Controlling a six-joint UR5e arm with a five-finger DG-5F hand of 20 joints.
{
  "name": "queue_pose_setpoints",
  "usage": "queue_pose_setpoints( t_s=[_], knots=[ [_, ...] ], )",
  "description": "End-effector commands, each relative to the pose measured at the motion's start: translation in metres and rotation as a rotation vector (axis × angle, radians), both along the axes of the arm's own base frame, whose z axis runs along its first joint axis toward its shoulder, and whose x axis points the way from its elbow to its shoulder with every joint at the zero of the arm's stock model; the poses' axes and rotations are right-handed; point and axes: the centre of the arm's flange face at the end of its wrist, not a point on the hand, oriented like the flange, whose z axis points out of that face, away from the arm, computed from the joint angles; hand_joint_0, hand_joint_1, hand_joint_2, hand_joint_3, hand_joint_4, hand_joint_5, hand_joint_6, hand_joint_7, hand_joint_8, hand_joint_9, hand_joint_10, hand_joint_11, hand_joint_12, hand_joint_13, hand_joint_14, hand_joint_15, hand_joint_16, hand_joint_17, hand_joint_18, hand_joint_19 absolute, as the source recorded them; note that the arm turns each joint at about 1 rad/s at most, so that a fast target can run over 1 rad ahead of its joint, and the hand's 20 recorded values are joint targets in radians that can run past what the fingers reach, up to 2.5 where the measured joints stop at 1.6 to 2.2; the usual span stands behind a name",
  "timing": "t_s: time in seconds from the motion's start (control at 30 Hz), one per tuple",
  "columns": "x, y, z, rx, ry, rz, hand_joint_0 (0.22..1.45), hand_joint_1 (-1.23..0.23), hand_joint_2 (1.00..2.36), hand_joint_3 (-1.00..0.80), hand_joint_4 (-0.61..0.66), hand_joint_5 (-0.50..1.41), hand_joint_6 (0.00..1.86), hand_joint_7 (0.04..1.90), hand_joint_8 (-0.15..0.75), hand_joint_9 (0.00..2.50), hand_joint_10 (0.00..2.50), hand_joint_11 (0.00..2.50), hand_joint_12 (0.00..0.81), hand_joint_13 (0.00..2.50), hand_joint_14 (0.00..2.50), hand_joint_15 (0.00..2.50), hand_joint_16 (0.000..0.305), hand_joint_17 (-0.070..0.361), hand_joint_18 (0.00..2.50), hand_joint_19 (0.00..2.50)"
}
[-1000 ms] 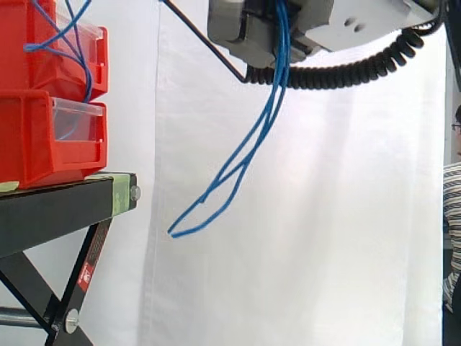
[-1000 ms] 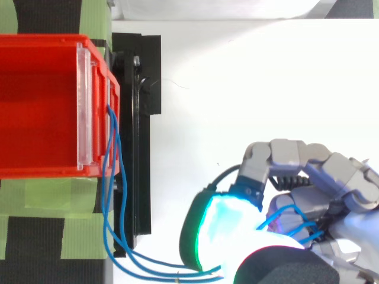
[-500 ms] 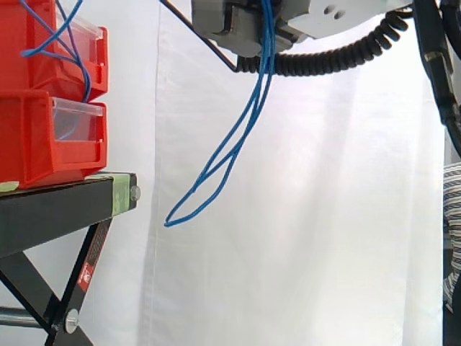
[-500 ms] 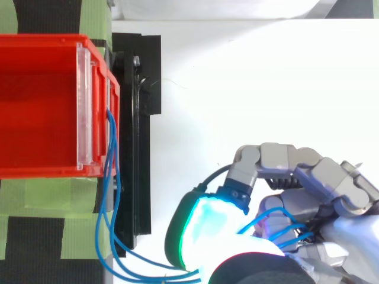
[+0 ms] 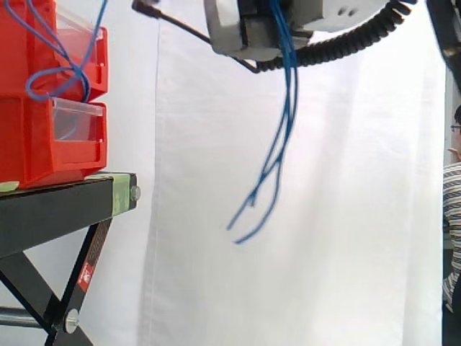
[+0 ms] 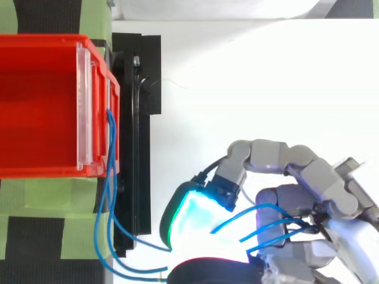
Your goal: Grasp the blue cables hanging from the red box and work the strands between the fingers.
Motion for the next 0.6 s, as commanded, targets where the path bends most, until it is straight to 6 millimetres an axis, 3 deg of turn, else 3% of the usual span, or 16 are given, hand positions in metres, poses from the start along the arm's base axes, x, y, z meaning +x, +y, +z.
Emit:
queue_pose_setpoints(
  t_s=[0.0, 0.5, 0.57],
  knots=[
    [-0.004, 0.001, -0.004, -0.11, 0.147, 0.0, 0.91, -0.61, 1.01, -0.62, 0.24, 0.16, 0.96, 1.23, 0.384, 0.99, 2.5, 2.5, 0.419, 1.08, 2.5, 1.64, 0.046, 0.104, 1.46, 1.18],
    [-0.009, -0.003, -0.009, -0.159, 0.217, -0.002, 0.91, -0.6, 1.01, -0.63, 0.24, 0.15, 0.97, 1.22, 0.384, 0.99, 2.5, 2.5, 0.419, 1.08, 2.5, 1.64, 0.046, 0.104, 1.46, 1.18],
    [-0.015, -0.007, -0.015, -0.207, 0.286, -0.001, 0.91, -0.61, 1.01, -0.63, 0.25, 0.15, 0.97, 1.22, 0.384, 0.99, 2.5, 2.5, 0.419, 1.08, 2.5, 1.64, 0.046, 0.104, 1.46, 1.18]
  ],
)
